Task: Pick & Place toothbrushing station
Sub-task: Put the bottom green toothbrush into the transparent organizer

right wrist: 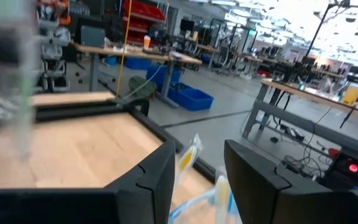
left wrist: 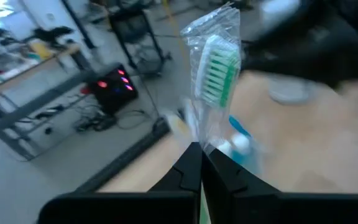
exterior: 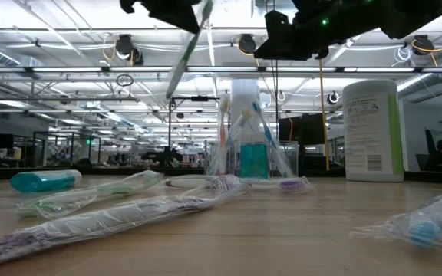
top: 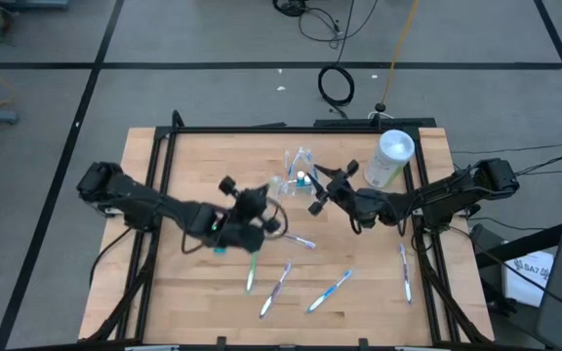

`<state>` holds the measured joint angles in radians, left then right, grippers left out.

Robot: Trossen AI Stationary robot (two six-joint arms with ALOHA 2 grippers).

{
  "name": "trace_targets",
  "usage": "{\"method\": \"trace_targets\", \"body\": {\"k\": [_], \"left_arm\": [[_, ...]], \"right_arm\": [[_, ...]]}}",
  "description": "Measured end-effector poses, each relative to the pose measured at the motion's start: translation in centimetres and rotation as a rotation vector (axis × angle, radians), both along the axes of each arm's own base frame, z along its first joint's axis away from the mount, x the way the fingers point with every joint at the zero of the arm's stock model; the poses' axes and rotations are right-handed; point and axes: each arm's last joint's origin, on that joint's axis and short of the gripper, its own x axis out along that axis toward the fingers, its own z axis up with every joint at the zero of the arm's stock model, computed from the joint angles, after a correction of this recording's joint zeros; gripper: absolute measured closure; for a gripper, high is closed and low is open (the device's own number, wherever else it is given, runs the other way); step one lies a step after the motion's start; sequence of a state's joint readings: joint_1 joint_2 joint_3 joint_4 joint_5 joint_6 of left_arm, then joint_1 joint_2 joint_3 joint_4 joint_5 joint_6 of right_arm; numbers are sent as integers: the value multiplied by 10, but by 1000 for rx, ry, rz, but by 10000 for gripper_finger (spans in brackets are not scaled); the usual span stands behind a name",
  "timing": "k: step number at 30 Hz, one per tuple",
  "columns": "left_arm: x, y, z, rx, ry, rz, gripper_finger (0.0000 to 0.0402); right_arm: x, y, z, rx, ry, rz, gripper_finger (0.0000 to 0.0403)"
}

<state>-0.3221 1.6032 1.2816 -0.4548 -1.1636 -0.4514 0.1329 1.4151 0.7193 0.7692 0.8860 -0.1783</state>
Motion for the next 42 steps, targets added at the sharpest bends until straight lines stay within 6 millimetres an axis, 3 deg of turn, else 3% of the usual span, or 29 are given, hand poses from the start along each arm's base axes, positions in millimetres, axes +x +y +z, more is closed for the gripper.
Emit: {"method": "trace_targets", "body": {"k": [4,9,13,16,20,24,27,33,42], "left_arm": [[7,27,20,-11,-87,24,397],[8,60,49,-28,-139,-84,394],[4,94,57,-48,-158,-92,399],[1,115,40,-104,-189,-97,394],[-1,133,-7,-149,-289,-202,399],[-16,140,-32,-142,-492,-280,397],[-26,140,-55,-150,-479,-273,399],[-32,136,-66,-135,-453,-293,399],[-21,132,-81,-121,-458,-361,396]], "right_arm": [[0,0,-4,12,27,-1,273],[0,0,-7,15,59,-2,273],[-1,0,-10,25,74,-4,273],[-1,0,-10,43,65,-5,273],[-1,0,-12,46,74,-5,273],[-2,0,-15,42,111,-5,273],[-1,0,-14,42,104,-5,273],[-1,-1,-13,43,91,-9,273],[-1,-1,-11,47,68,-8,273]]}}
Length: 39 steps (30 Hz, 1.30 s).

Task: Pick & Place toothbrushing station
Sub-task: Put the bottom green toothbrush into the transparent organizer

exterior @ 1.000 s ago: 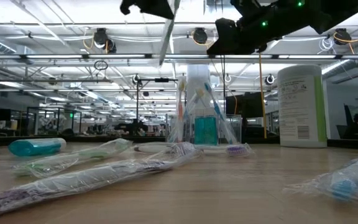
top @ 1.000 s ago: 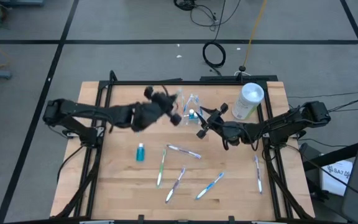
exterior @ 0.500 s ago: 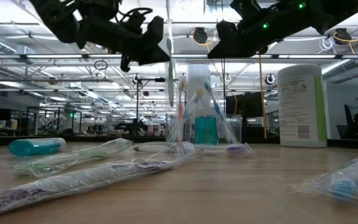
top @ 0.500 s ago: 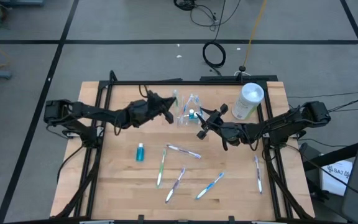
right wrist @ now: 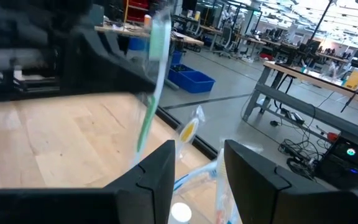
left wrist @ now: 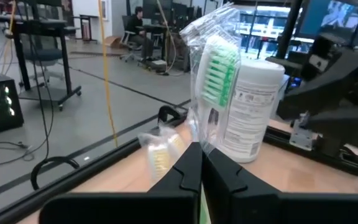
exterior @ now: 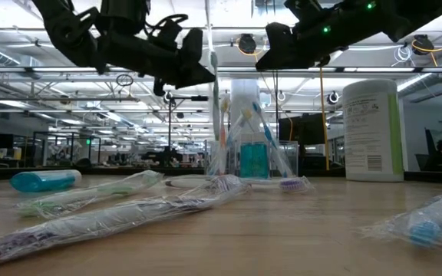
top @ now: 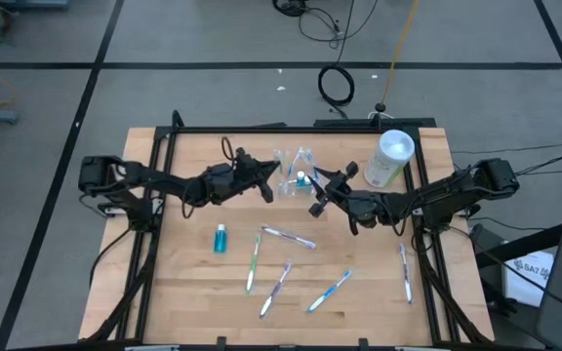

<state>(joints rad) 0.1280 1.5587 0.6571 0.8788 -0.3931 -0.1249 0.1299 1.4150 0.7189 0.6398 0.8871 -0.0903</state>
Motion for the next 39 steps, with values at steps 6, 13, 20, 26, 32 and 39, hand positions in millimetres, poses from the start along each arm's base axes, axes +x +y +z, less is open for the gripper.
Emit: {"method": "trace_targets", "body": {"k": [6,13,20,26,32,39], "left_arm": [[6,6,-16,-2,15,24,396],[7,9,-27,-15,100,32,398],[5,8,-37,-84,175,30,398],[5,8,-37,-84,177,30,383],[4,11,-39,-36,226,15,369],[0,19,-48,-61,326,-13,329]], "right_arm": [[0,0,0,0,0,2,273],[0,0,0,-1,1,2,273],[0,0,0,-2,2,2,273],[0,0,0,0,0,2,273],[0,0,0,0,0,2,273],[0,0,1,1,-11,3,273]]}}
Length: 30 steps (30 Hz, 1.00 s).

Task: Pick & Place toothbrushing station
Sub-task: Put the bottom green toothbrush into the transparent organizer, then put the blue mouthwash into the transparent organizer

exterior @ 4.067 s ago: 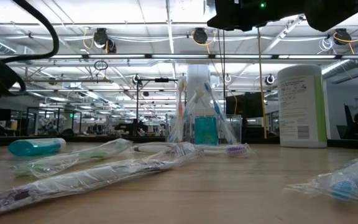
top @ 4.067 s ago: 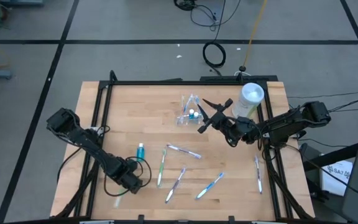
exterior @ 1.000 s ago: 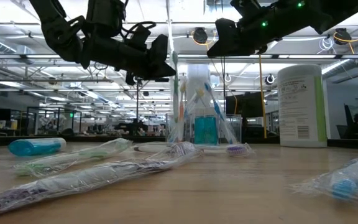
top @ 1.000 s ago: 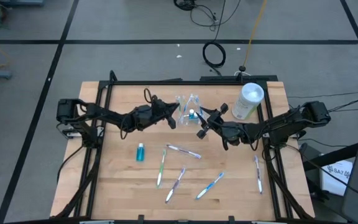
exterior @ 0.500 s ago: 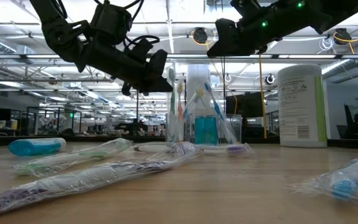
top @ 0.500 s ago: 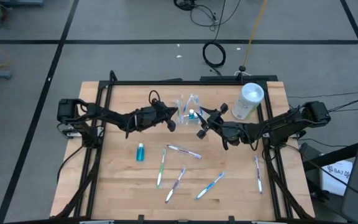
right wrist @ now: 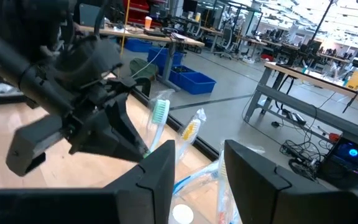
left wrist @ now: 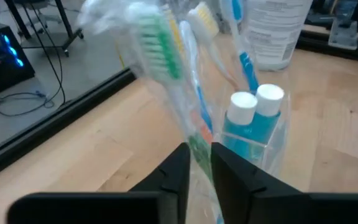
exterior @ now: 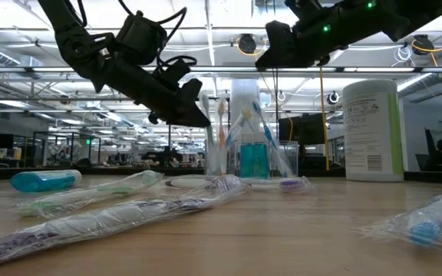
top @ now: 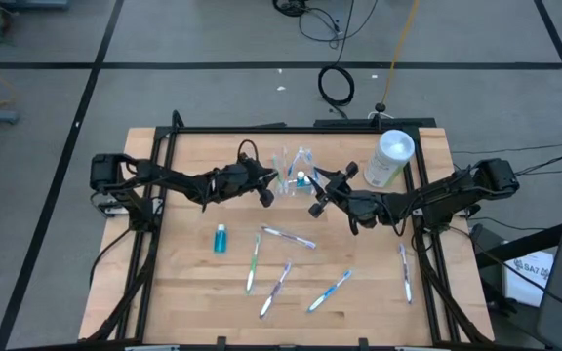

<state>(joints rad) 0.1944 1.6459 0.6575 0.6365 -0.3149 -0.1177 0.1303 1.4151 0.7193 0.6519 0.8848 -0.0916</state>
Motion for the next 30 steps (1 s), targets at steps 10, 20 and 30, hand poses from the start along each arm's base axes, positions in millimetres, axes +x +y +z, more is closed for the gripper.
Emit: {"method": "trace_targets", "body": {"k": [10,20,30], "left_arm": [[0,-1,1,27,8,-14,251],[-11,2,27,51,68,22,206],[-29,-11,57,-10,91,-31,206]], "right_arm": [[0,0,3,-20,-10,2,273],[2,0,2,-59,44,85,273],[7,9,2,-38,34,444,273]]}}
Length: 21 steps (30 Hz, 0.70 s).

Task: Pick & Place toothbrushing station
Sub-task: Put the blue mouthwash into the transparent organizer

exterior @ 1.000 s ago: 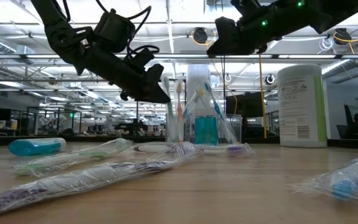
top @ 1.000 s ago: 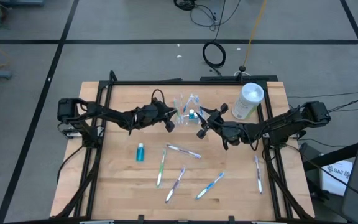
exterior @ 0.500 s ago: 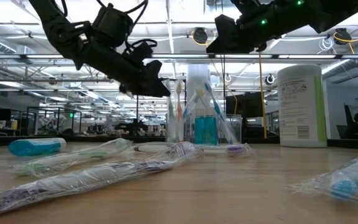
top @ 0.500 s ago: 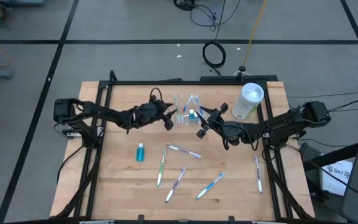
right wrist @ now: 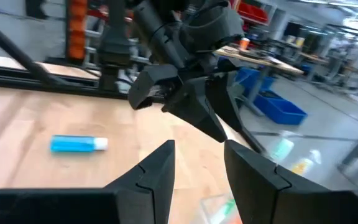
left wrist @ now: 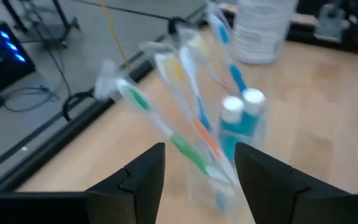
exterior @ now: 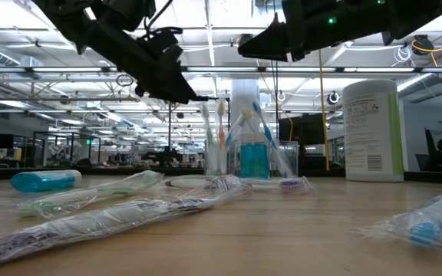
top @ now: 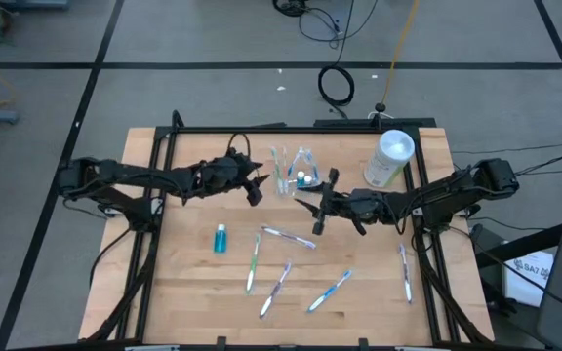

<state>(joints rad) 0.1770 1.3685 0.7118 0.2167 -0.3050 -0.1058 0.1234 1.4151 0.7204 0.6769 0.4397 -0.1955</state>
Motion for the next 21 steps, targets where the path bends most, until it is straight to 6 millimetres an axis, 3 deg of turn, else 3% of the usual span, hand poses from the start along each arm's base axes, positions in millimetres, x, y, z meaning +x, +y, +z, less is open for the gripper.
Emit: {"method": "trace_targets", "body": {"k": [7,21], "left_arm": [[-11,-22,-8,-101,134,-46,224],[-57,-64,-44,-579,567,236,229]], "right_arm": [[0,1,-3,57,17,45,272],[0,1,-4,105,8,39,272]]}}
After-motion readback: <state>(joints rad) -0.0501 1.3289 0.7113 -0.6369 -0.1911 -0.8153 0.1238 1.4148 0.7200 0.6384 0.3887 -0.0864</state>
